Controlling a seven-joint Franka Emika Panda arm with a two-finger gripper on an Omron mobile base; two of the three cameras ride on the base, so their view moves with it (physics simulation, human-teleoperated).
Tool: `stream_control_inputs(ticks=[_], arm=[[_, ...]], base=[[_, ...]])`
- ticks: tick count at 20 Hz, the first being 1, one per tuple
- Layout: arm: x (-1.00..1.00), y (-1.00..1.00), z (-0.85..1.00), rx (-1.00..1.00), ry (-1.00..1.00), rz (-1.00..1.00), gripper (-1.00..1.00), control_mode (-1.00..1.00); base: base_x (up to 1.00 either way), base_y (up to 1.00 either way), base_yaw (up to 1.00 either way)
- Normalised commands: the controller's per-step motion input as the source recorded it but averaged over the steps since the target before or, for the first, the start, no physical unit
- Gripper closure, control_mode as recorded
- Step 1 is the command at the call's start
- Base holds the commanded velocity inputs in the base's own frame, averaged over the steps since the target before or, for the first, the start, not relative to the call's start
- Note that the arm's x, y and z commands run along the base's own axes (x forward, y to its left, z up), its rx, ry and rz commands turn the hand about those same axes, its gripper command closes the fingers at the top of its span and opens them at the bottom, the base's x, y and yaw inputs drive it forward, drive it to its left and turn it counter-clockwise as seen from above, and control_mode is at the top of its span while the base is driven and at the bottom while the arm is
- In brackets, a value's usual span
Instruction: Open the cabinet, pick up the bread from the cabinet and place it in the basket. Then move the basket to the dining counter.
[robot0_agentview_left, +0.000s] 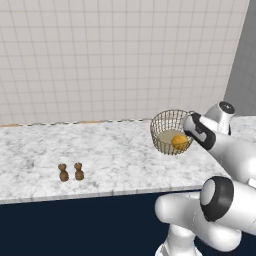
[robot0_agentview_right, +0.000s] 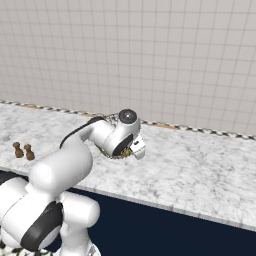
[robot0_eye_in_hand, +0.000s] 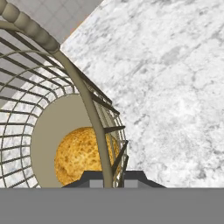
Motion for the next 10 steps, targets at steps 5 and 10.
stream_control_inputs(ticks=[5,10], arm=[[0.06,-0.15,-0.41,0.00,0.09,0.02,1.00,-1.00],[0.11,0.00,-0.38,0.00,0.08,0.00,1.00,-1.00]], base=[[0.00,0.00,0.00],[0.00,0.00,0.00]])
